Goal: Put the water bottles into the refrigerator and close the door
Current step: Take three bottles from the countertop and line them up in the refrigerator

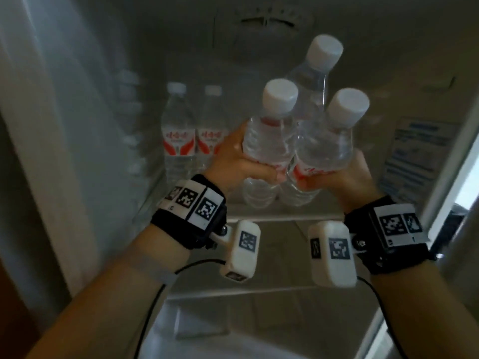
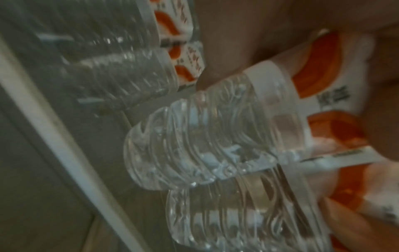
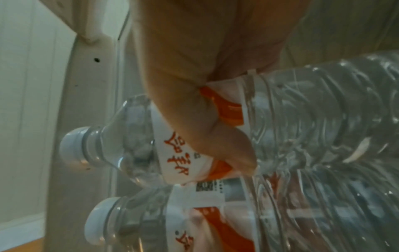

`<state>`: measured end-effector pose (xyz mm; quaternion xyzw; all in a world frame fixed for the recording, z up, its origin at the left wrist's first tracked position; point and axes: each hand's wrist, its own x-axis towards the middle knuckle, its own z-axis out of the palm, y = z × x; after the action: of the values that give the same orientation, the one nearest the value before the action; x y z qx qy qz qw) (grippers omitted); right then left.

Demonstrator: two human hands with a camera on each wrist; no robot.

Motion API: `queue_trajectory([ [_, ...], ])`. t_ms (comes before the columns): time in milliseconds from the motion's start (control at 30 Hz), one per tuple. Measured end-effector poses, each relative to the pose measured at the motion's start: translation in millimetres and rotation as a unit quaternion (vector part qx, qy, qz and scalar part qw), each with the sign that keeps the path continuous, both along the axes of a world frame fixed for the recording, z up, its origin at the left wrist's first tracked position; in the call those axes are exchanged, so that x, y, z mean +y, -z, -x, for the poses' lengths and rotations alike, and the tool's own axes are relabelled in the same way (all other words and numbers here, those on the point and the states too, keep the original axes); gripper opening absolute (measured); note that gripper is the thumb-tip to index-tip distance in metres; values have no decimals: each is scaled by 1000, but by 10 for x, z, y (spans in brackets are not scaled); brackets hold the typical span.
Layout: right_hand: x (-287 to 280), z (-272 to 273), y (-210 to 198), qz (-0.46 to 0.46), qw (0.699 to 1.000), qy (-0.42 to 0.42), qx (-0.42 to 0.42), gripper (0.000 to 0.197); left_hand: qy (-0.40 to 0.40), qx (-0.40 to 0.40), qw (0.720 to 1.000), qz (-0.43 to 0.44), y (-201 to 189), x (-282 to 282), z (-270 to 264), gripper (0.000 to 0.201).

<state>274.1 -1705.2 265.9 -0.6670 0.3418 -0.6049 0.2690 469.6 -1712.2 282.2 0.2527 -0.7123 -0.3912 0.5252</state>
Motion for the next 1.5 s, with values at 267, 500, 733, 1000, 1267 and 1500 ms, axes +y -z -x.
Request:
queue_trajectory([
  [267,-780,147,178,-71,993,-79,-54,48,-4,17,997,-69,102,-591,244,61],
  [500,-1005,177,149,-89,988,-105,-76,42,-27,22,991,-127,65,-793,313,49],
  [733,-1161,142,229,-129,978,-85,-142,96,-64,57,988,-129,182,-797,376,37],
  [1000,-1101,210,159,-81,991,-19,-109,60,-116,74,984,-114,251,-758,378,65],
  [1267,-1263,342,97,-83,993,52,-67,33,-133,55,985,-99,276,-807,391,76],
  [1500,-1124,314,129,-15,988,73,-132,63,-98,66,986,-116,284,-736,391,68],
])
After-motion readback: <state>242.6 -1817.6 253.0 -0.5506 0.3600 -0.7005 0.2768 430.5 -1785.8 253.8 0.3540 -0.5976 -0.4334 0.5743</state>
